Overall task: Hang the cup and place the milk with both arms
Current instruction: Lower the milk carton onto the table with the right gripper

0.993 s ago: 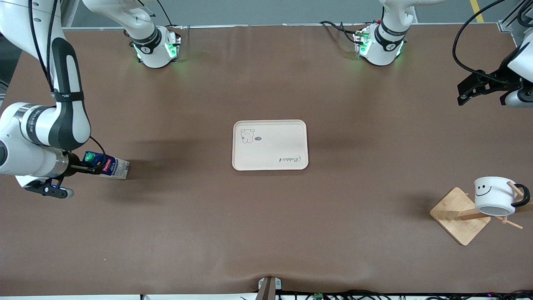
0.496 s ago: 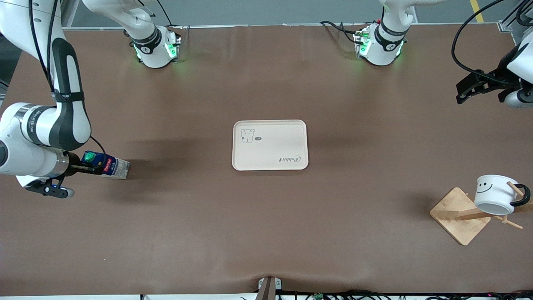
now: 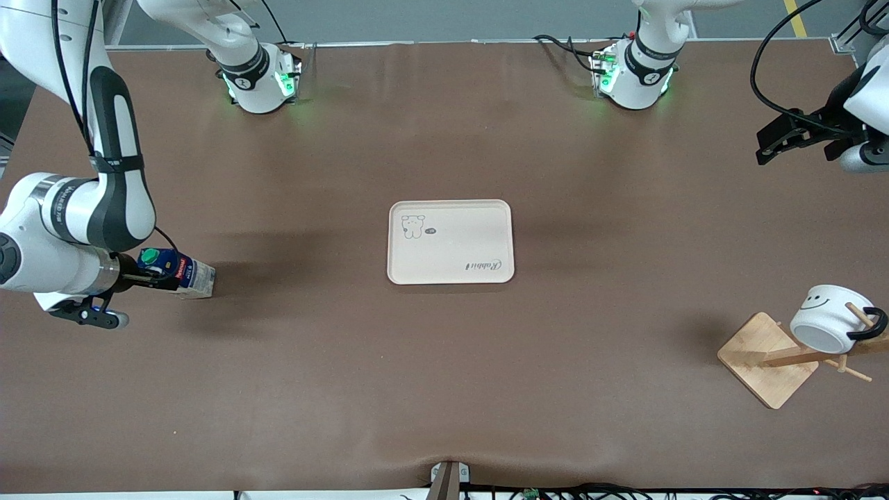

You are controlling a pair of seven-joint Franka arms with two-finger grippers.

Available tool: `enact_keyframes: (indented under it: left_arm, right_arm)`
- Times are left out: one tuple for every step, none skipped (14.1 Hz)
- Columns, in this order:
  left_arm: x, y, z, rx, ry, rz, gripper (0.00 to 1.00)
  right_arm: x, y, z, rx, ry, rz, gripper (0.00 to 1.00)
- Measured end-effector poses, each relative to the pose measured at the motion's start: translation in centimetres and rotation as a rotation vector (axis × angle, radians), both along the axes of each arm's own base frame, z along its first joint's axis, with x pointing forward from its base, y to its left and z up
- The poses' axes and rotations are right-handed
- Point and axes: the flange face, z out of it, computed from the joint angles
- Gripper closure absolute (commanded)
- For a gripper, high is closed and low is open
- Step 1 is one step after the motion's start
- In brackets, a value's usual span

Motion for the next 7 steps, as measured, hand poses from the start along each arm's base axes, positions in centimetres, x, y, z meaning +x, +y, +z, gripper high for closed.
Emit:
enact_keyframes:
  left_arm:
    - [-0.04,-0.07,0.03,-0.006,0.0,0.0,0.0]
    - [-0.08,-0.14,0.04,-0.012,0.001,0.0,0.0]
    - [-0.12,-0.17,0.0,-0.015,0.003,0.0,0.0]
    - [-0.15,-0.18,-0.07,-0.016,0.005,0.0,0.0]
    - [-0.21,-0.18,-0.18,-0.015,0.008,0.001,0.0]
    - [-0.34,-0.18,-0.32,-0.015,0.012,0.001,0.0]
    - [-0.55,-0.18,-0.48,-0.014,0.016,0.001,0.0]
  right_arm:
    - [-0.01,0.0,-0.01,0.0,0.0,0.0,0.0]
    - [-0.01,0.0,-0.02,0.0,0.0,0.0,0.0]
    - [-0.02,0.0,-0.03,0.0,0.001,0.0,0.0]
    - [-0.02,0.0,-0.03,0.0,0.001,0.001,0.0]
    - [-0.01,0.0,-0.02,0.001,0.0,0.003,0.0]
    - [0.05,0.0,0.04,0.002,-0.003,0.011,0.0]
    - [0.23,0.01,0.3,0.002,-0.011,0.02,0.0]
